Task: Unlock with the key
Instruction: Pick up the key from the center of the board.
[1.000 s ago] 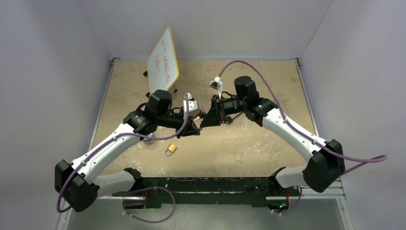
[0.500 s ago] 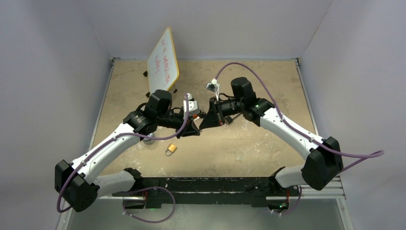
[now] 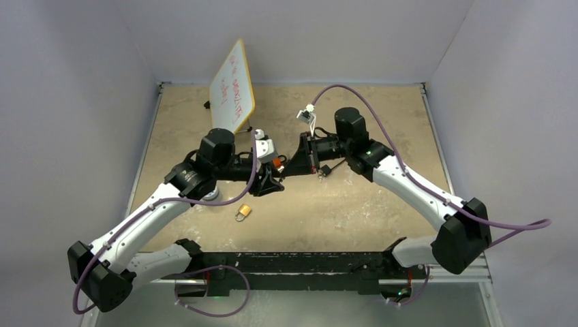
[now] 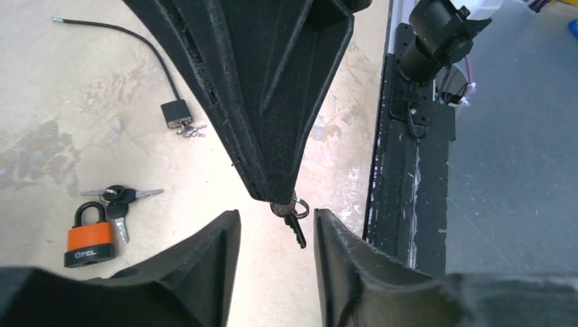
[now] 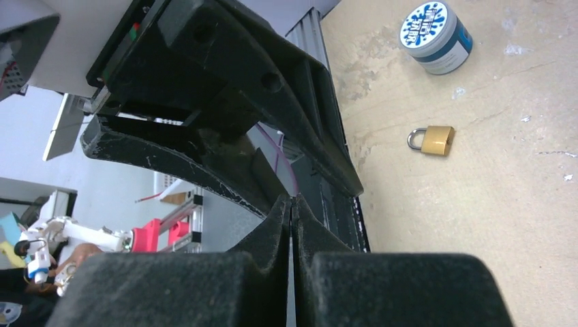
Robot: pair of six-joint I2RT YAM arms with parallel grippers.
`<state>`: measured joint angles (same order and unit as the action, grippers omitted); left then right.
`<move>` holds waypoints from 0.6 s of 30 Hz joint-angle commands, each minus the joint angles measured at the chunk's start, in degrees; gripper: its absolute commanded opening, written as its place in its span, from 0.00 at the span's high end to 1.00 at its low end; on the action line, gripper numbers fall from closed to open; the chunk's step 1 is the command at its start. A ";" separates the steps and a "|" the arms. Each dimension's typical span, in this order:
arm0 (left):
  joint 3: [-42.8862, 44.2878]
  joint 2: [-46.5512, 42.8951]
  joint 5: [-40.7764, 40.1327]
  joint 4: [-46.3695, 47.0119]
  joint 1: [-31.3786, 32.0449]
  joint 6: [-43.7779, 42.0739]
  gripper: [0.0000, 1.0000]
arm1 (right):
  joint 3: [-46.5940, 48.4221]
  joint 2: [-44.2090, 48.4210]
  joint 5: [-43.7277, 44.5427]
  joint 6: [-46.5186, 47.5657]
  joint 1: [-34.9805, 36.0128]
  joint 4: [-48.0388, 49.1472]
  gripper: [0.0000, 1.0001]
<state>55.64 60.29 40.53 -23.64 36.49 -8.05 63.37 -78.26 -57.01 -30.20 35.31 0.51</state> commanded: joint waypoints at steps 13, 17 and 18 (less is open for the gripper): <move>-1.22 -12.99 -18.74 6.68 -3.58 16.79 0.26 | -6.76 8.61 22.16 -18.79 -3.06 20.77 1.00; -1.84 -13.61 -29.35 16.44 -3.58 38.30 0.27 | -9.76 10.55 28.64 -24.13 -3.26 28.96 1.00; -2.30 -13.50 -32.59 18.40 -3.55 44.26 0.29 | -10.63 10.94 29.94 -25.96 -3.27 32.06 1.00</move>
<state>53.15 47.18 21.69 -16.80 33.36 11.64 55.00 -69.89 -34.89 -48.93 32.18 19.75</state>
